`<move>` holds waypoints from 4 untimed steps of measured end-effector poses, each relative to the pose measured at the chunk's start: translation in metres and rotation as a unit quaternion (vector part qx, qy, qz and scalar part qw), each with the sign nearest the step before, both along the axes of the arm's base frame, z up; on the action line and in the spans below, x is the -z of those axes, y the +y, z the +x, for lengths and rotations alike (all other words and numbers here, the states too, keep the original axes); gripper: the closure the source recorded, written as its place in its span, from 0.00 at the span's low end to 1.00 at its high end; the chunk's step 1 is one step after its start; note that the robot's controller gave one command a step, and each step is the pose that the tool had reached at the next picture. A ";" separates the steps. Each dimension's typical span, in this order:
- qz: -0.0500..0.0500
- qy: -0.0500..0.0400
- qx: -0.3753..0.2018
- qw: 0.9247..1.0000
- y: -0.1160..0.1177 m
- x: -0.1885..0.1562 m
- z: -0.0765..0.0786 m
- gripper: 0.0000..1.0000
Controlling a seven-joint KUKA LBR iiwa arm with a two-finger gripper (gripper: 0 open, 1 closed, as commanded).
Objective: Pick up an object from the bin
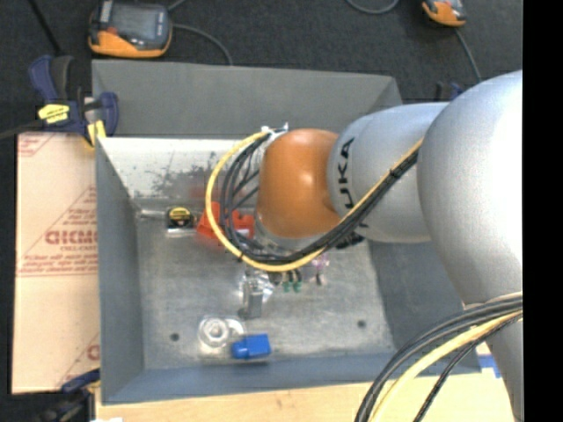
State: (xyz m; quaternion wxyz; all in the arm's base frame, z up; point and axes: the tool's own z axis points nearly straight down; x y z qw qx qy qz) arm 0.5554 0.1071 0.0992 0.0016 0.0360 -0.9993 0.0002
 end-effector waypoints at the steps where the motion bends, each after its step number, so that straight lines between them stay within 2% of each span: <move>1: -0.001 -0.003 0.017 1.000 -0.067 0.030 0.020 0.00; 2: 0.000 -0.002 0.015 1.000 -0.063 0.029 0.018 1.00; 3: 0.001 -0.004 -0.003 1.000 -0.033 -0.096 -0.013 1.00; 4: 0.000 -0.007 -0.002 1.000 -0.031 -0.202 0.030 1.00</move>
Offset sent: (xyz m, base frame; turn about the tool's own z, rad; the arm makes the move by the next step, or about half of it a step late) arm 0.0179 -0.0619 -0.0292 0.0265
